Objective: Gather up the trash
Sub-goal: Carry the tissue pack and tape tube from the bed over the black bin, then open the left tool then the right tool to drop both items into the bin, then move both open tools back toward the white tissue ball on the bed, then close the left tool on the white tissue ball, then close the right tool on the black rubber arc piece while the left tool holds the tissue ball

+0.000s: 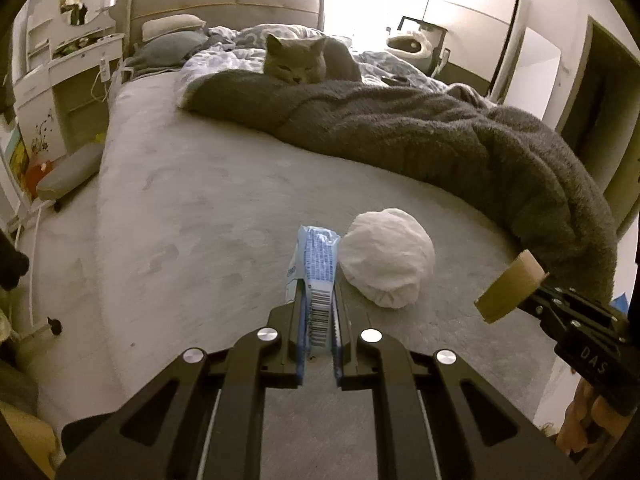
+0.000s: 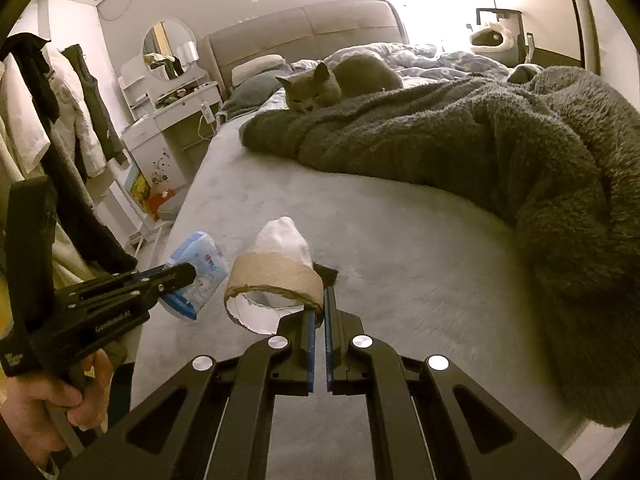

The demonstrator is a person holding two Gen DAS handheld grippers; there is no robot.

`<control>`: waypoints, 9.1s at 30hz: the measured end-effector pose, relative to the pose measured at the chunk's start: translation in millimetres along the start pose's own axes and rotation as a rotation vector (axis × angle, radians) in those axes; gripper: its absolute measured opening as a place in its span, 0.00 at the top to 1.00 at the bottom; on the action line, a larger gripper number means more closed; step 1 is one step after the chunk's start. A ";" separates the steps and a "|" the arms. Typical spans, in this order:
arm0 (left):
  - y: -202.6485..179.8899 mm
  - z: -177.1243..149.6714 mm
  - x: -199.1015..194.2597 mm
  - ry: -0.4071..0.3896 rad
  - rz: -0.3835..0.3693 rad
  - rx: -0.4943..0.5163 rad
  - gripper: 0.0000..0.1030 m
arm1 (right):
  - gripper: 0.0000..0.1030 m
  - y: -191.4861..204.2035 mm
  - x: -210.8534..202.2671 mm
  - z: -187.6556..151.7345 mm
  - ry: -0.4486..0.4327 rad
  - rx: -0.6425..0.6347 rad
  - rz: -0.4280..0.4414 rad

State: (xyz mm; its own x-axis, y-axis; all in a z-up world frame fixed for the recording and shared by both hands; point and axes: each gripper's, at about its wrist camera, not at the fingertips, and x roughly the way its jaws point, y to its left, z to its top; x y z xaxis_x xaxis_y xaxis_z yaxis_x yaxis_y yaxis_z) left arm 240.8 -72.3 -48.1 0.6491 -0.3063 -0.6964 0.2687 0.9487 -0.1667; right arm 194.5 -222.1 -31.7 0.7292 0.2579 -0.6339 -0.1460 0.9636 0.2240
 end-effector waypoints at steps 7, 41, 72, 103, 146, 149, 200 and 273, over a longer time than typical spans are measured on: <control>30.0 -9.5 -24.0 -0.007 -0.022 -0.080 0.89 | 0.96 9.4 -16.5 -0.4 -0.004 -0.003 0.000; 214.0 -126.3 -71.9 0.250 0.253 -0.214 0.89 | 0.96 194.9 -7.9 -5.9 0.021 -0.165 0.199; 293.9 -229.5 -95.4 0.478 0.176 -0.350 0.44 | 0.96 324.4 90.4 -79.1 0.295 -0.341 0.242; 324.2 -187.2 -209.7 0.103 0.252 -0.355 0.28 | 0.96 366.9 193.0 -179.2 0.627 -0.450 0.172; 219.0 -48.3 -205.9 -0.247 0.128 -0.171 0.20 | 0.23 328.6 126.0 -117.4 0.448 -0.443 0.271; 204.5 -37.5 -195.8 -0.256 0.118 -0.169 0.19 | 0.17 309.7 113.3 -104.5 0.395 -0.439 0.257; -4.5 29.3 5.2 -0.030 -0.201 -0.051 0.17 | 0.14 0.7 51.1 23.4 0.124 -0.349 0.091; 58.1 9.0 2.9 -0.014 -0.004 -0.110 0.68 | 0.74 48.2 132.7 33.0 0.359 -0.474 0.075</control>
State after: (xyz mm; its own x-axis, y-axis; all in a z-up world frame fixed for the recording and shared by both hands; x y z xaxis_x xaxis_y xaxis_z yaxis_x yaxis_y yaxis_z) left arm 264.7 -18.8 -53.5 0.6583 -0.3106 -0.6857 0.1923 0.9501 -0.2458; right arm 306.3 -143.8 -80.6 0.4460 0.2551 -0.8579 -0.5308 0.8472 -0.0241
